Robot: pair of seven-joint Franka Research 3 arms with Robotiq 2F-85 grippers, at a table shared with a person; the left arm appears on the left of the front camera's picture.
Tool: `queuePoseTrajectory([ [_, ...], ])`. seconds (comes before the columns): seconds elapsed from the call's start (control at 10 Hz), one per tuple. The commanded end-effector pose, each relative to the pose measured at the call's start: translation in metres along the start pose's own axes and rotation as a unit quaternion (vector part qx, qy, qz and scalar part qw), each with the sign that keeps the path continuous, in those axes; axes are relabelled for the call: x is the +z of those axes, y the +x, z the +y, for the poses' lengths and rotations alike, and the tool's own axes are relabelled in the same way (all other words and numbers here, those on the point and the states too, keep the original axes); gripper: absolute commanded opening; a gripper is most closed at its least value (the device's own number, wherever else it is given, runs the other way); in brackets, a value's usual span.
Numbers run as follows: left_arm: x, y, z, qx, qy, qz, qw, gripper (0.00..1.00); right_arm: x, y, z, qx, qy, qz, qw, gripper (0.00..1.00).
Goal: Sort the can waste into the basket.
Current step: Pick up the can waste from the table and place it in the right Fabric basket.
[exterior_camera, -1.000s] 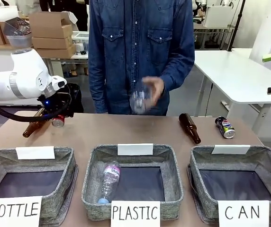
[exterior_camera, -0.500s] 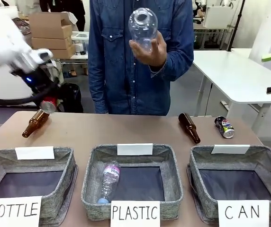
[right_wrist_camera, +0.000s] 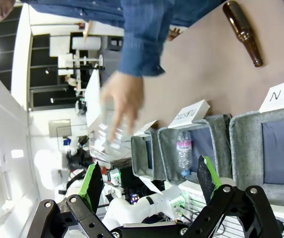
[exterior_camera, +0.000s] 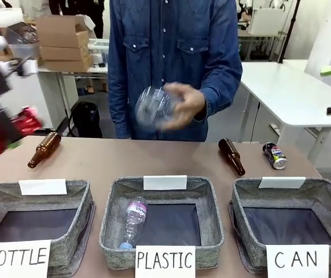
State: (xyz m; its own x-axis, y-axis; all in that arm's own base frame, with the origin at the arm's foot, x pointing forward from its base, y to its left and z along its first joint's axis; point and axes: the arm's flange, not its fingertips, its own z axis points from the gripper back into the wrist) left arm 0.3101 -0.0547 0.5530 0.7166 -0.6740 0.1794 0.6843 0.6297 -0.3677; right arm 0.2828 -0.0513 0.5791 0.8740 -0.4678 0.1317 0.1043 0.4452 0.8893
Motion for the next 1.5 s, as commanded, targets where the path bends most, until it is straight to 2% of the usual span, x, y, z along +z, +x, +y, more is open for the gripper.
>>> queuePoseTrajectory([
  [0.0,-0.017,-0.048,-0.014,-0.243,0.079,0.046,0.966,0.0,-0.002,0.002,0.001,0.009,0.016,-0.001,1.0,1.0],
  [0.1,-0.017,-0.071,-0.016,-0.309,0.107,0.057,0.943,0.0,-0.002,0.002,0.001,0.009,0.016,-0.001,1.0,1.0],
  [0.2,-0.009,-0.084,-0.011,-0.351,0.081,0.026,0.932,0.0,-0.002,0.002,0.001,0.009,0.016,-0.001,1.0,1.0],
  [0.3,-0.016,-0.048,-0.023,-0.147,0.051,0.068,0.985,0.0,-0.002,0.002,0.001,0.009,0.016,-0.001,1.0,1.0],
  [1.0,-0.016,-0.048,-0.023,-0.147,0.051,0.068,0.985,0.0,-0.002,0.002,0.001,0.009,0.016,-0.001,1.0,1.0],
  [1.1,-0.018,-0.051,-0.019,-0.151,0.053,0.075,0.984,0.0,0.0,0.0,0.0,0.0,0.0,0.0,1.0,1.0],
  [1.3,-0.042,0.016,-0.059,-0.252,0.09,0.055,0.962,0.0,0.045,0.006,0.04,0.068,-0.012,-0.017,0.997,1.0],
  [1.4,-0.053,0.058,-0.09,-0.298,0.1,0.039,0.949,0.0,0.07,0.01,0.054,0.069,-0.046,-0.017,0.996,1.0],
])
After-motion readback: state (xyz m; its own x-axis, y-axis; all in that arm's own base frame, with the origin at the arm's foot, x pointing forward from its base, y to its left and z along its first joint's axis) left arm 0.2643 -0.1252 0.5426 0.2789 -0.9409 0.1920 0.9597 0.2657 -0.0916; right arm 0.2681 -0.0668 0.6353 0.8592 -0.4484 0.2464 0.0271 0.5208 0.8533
